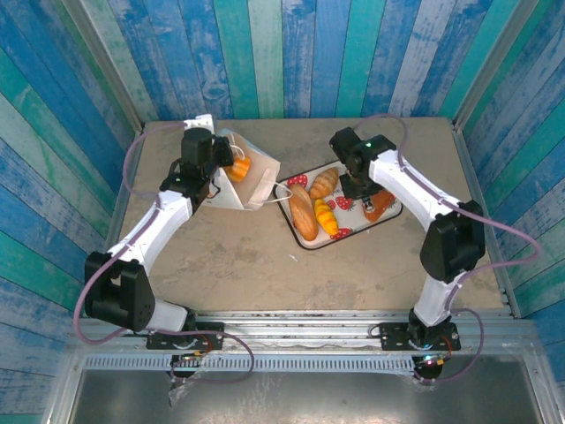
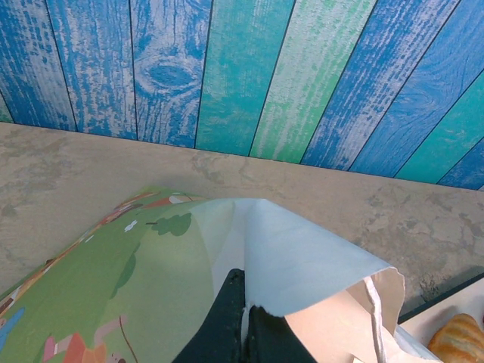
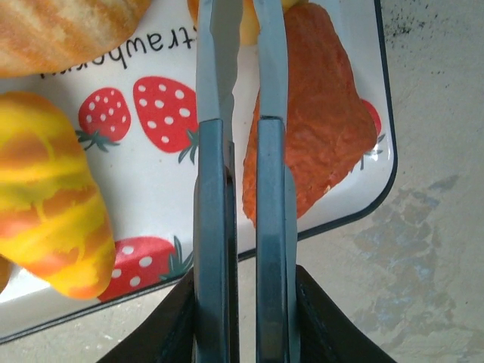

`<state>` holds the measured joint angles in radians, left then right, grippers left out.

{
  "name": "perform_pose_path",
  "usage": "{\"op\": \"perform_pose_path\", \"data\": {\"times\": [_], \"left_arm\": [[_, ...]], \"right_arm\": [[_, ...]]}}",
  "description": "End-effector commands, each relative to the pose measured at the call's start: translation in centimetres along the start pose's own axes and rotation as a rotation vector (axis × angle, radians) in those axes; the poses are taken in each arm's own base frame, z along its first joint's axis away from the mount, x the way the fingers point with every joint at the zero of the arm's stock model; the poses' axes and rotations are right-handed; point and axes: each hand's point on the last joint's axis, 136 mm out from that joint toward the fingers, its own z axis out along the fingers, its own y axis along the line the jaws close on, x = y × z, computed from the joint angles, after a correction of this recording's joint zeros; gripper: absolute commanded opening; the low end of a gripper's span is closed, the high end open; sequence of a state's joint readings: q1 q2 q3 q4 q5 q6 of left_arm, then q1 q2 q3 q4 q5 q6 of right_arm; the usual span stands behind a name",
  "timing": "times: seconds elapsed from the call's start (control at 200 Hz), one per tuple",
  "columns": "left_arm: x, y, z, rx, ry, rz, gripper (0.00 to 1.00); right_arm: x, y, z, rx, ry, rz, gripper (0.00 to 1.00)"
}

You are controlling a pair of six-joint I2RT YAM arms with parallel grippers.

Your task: Take the fake bread out of the paper bag

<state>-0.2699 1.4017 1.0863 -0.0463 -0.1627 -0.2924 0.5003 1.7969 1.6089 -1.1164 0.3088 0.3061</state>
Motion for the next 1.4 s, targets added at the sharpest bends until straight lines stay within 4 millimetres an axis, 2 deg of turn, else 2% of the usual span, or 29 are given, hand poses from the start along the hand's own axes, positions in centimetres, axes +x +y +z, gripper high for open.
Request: {"op": "perform_pose_path", "data": {"times": [0.0,0.235,0.571,1.127,1.282,1.397], "left_arm": [[-2.0,-0.2,-1.5,0.022,-0.067,-0.017,0.04],[-1.8,-0.2,-1.5,0.021,-0.065,-0.017,0.04],[-1.7,0.0,-1.5,0.015,-0.061,-0.014,0.04],[-2.0,-0.2,-1.6,0.022,-0.067,-0.016,0.05],[-2.1,-0.2,-1.6,0.023,-0.069,-0.017,0.05],[-1.9,-0.3,-1.6,0.025,-0.062,-0.015,0.05]], "right_arm": [[1.1,0.1,0.2,-0.027,0.013,0.028,0.29],[2.5,0.9,2.6,-0.026,0.078,0.016,0.27],[1.8,1.7,4.7,-0.014,0.107,-0.005,0.26],[-1.2,2.9,4.3,-0.058,0.037,0.008,0.25],[-1.3,2.9,4.3,-0.060,0.035,0.005,0.25],[-0.5,3.0,4.0,-0.078,0.052,0.007,0.24]]}}
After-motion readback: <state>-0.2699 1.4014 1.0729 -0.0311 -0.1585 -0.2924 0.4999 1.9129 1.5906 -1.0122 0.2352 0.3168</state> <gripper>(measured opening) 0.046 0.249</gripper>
